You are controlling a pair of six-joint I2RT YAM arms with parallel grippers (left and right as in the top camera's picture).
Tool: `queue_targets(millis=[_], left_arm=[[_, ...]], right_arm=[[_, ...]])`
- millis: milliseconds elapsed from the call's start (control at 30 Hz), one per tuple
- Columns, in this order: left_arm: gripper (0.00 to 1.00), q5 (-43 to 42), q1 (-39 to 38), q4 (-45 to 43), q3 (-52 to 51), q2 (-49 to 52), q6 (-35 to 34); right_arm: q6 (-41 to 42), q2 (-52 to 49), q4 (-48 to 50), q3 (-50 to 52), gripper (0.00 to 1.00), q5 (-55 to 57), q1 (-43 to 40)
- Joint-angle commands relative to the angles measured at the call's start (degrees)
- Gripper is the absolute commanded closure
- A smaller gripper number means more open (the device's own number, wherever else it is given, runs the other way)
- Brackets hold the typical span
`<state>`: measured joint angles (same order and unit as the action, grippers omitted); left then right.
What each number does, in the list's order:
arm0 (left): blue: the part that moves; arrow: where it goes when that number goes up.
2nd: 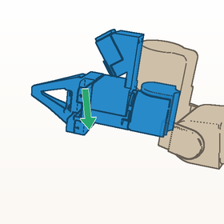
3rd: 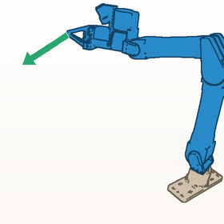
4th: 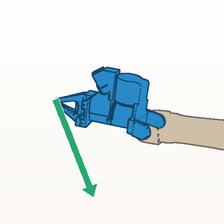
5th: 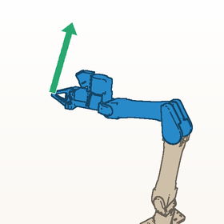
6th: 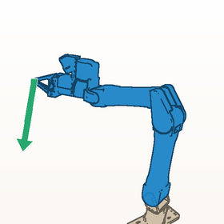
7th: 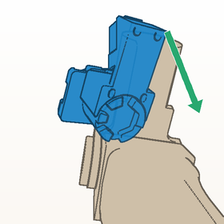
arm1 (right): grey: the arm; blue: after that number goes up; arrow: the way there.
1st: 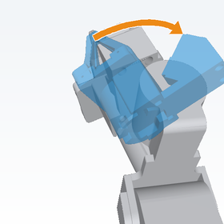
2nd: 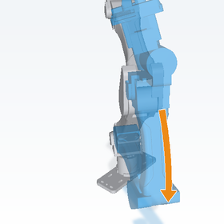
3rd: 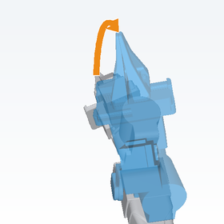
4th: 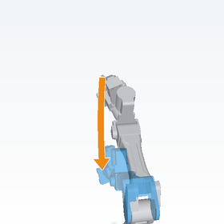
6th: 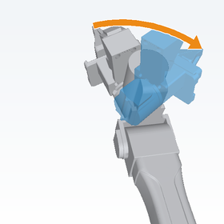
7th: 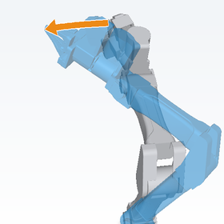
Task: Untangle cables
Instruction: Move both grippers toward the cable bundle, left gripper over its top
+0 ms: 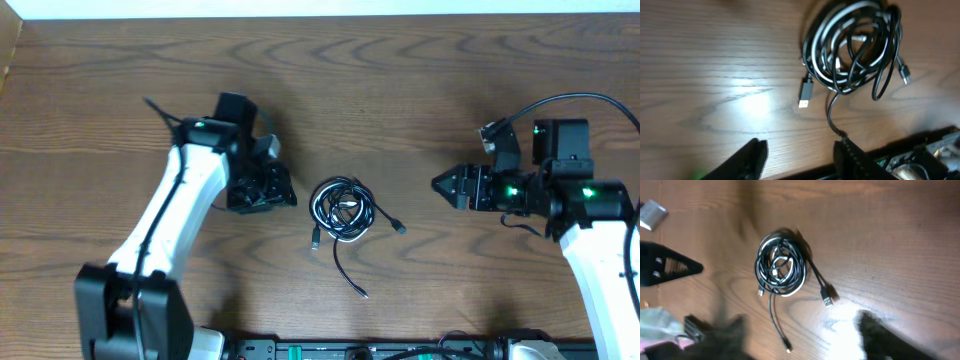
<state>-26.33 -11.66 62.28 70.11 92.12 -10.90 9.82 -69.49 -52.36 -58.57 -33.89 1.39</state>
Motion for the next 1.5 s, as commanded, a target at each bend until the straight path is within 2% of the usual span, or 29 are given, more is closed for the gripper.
queue_targets(millis=[0,33,100,133,200,300,333,467,567,600,667,700,800,1067,1333,1467], left_arm=[[0.53,-2.6,-3.3,-1.8,0.4,3.2,0.3],[0.53,-2.6,-4.3,-2.7,0.3,4.0,0.3],[0.52,-2.6,-5.9,-4.4,0.3,5.4,0.3],[0.51,-2.5,-6.8,-5.4,0.3,6.1,0.3],[0.51,-1.5,-8.1,-7.1,0.3,7.3,0.3],[0.50,0.7,-9.7,-8.6,0.3,8.7,0.3],[0.46,0.7,-10.1,-8.8,0.3,9.0,0.3],[0.37,0.6,-11.9,-9.5,0.3,10.2,0.8],[0.36,0.6,-13.9,-10.6,0.3,10.6,1.9],[0.36,0.7,-14.5,-10.9,0.3,10.6,1.9],[0.36,0.7,-15.7,-11.6,0.2,10.6,1.9],[0.35,0.7,-16.2,-11.9,0.2,10.6,1.9],[0.35,1.0,-17.2,-12.8,0.2,10.6,1.8],[0.35,3.5,-18.3,-15.0,-1.7,10.6,1.8],[0.35,3.7,-18.3,-17.2,-2.4,10.6,1.8],[0.35,3.7,-18.3,-16.3,-2.4,10.6,1.8]], right_arm=[[1.3,-3.2,0.1,-0.6,0.58,-1.0,-0.2],[1.3,-4.3,0.2,-0.6,0.67,-1.0,-0.2],[1.3,-6.1,0.2,-0.6,0.72,-1.0,-0.2],[1.3,-7.0,0.2,-0.6,0.70,-1.0,-0.2],[1.3,-8.9,0.2,-0.6,0.58,-1.0,-0.2],[1.4,-11.5,0.3,-0.6,0.52,-1.0,0.5],[1.6,-12.3,0.4,-0.6,0.50,-1.0,0.9],[1.6,-15.8,1.9,-0.6,0.49,-1.0,3.1],[2.4,-18.3,4.0,-0.6,0.48,-1.0,5.0],[2.6,-19.1,4.7,-0.6,0.45,-1.0,5.5],[2.6,-20.6,6.1,-0.6,0.27,-0.9,6.7],[2.6,-21.2,6.6,-0.6,0.14,-0.9,7.1],[2.6,-22.8,7.9,-0.6,0.01,-0.7,8.0],[2.6,-23.5,8.0,-0.6,0.01,1.2,8.1],[2.6,-23.5,8.0,-0.6,0.01,11.9,8.1],[2.6,-23.5,8.0,-0.6,0.01,13.1,8.1]])
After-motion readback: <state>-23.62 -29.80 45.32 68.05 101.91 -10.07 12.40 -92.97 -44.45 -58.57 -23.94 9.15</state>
